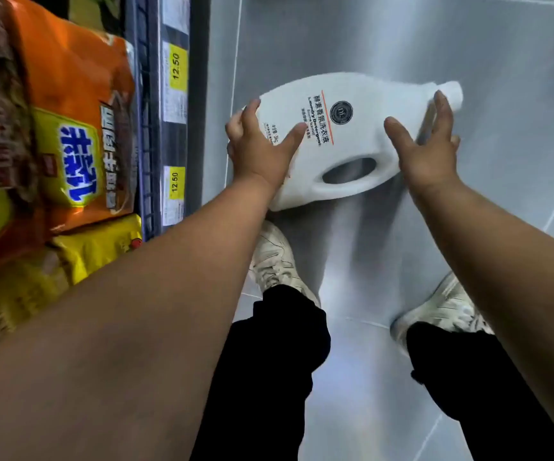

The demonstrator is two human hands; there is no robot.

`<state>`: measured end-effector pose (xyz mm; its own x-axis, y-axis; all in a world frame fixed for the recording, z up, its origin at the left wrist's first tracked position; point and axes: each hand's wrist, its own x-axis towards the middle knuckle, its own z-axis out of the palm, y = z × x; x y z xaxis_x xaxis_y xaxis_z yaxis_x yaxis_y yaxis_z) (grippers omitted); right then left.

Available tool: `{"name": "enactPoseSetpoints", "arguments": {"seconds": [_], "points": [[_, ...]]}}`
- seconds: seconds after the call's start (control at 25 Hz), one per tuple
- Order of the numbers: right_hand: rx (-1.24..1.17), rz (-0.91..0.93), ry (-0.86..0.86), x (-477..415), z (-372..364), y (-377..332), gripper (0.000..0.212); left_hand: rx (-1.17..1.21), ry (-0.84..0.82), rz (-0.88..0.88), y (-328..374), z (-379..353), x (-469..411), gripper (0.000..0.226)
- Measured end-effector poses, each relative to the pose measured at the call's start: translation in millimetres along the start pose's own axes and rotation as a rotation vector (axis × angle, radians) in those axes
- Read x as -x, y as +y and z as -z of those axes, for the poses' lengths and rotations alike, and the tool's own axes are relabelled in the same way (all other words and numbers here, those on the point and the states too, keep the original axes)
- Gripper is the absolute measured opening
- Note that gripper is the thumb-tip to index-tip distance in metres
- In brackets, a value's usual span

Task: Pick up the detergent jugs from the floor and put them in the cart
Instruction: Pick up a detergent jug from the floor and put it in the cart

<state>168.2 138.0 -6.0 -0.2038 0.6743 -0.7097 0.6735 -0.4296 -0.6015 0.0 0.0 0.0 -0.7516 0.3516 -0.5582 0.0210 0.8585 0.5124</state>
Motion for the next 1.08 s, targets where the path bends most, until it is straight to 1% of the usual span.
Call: {"name": "enactPoseSetpoints", "arguments": {"seconds": [0.12,0.16,0.24,0.36,0.44,0.52,0.6,0.68,0.8,0.84,1.0,1.08], "points": [[0.051,0.067,-0.079,-24.0,-5.6,11.4,0.099,0.009,-0.136,0.033,-17.5,-6.1,-18.7,0.104],[0.052,0.064,-0.085,-27.3,-7.9,13.6,0.099,0.077,-0.168,0.033,-22.9,-2.7,-24.0,0.11],[0.029,0.094,-0.051,-34.3,-12.7,11.0,0.099,0.249,-0.197,0.073,-26.8,1.6,-34.8,0.113],[-0.009,0.104,-0.039,-40.4,-15.3,12.7,0.097,0.615,-0.183,0.28,-31.6,-2.2,-44.6,0.109],[-0.002,0.103,-0.015,-41.5,-17.5,14.6,0.094,0.814,-0.222,0.361,-34.7,-6.9,-49.6,0.094],[-0.03,0.111,0.009,-44.4,-20.3,15.3,0.091,0.904,-0.281,0.395,-35.3,-7.4,-53.4,0.079],[-0.071,0.105,0.026,-44.6,-22.6,12.1,0.086,0.929,-0.31,0.38,-35.1,-3.7,-53.4,0.074],[-0.097,0.106,0.031,-44.5,-20.3,10.1,0.082,0.891,-0.317,0.347,-30.1,0.1,-49.8,0.073],[-0.156,0.141,0.033,-27.8,-11.5,-6.4,0.077,0.827,-0.288,0.244,-13.5,20.3,-38.5,0.08],[-0.178,0.153,0.037,-18.7,-7.0,-13.4,0.076,0.822,-0.279,0.195,-4.3,30.3,-32.2,0.079],[-0.24,0.201,0.057,34.5,26.5,-51.5,0.074,0.798,-0.262,0.055,45.6,77.8,8.5,0.06],[-0.28,0.199,0.066,70.3,50.6,-80.5,0.075,0.8,-0.26,0.006,77.5,110.2,40.2,0.059]]}}
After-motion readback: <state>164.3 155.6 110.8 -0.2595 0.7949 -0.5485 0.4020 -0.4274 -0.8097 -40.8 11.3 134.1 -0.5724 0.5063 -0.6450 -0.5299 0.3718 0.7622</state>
